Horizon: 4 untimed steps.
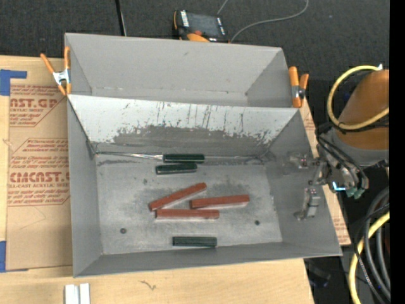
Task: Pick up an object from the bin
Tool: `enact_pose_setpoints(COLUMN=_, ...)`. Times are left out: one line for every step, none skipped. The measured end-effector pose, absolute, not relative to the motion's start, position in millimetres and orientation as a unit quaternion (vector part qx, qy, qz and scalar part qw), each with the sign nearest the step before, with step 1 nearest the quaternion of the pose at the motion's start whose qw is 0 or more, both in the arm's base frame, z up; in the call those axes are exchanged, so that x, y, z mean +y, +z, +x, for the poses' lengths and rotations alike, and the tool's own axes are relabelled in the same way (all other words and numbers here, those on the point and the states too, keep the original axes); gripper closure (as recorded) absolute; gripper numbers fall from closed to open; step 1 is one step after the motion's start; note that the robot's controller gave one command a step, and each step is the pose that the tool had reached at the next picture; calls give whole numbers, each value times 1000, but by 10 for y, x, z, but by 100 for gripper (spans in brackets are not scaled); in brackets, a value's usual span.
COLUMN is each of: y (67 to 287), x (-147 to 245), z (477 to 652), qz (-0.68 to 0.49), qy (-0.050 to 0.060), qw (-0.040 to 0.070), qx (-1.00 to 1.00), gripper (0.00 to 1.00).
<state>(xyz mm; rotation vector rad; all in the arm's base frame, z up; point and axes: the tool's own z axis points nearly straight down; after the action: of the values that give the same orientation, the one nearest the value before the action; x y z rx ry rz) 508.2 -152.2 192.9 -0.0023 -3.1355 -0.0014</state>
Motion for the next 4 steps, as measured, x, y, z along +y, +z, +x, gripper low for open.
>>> enact_pose_setpoints(y=652, x=-963, z=5089, qz=33, qy=-2, qw=3, qx=-999, gripper=0)
enact_pose_setpoints(y=698, x=-504, z=5378, qz=-75, qy=-1, qw=-1, qx=-997, gripper=0)
enact_pose_setpoints(y=703, x=-528, z=5373, qz=-76, qy=0, qw=0, qx=-997, gripper=100)
enact_pose_setpoints(y=1898, x=-512, z=5218, qz=-51, qy=0, qw=-4, qx=-999, gripper=100)
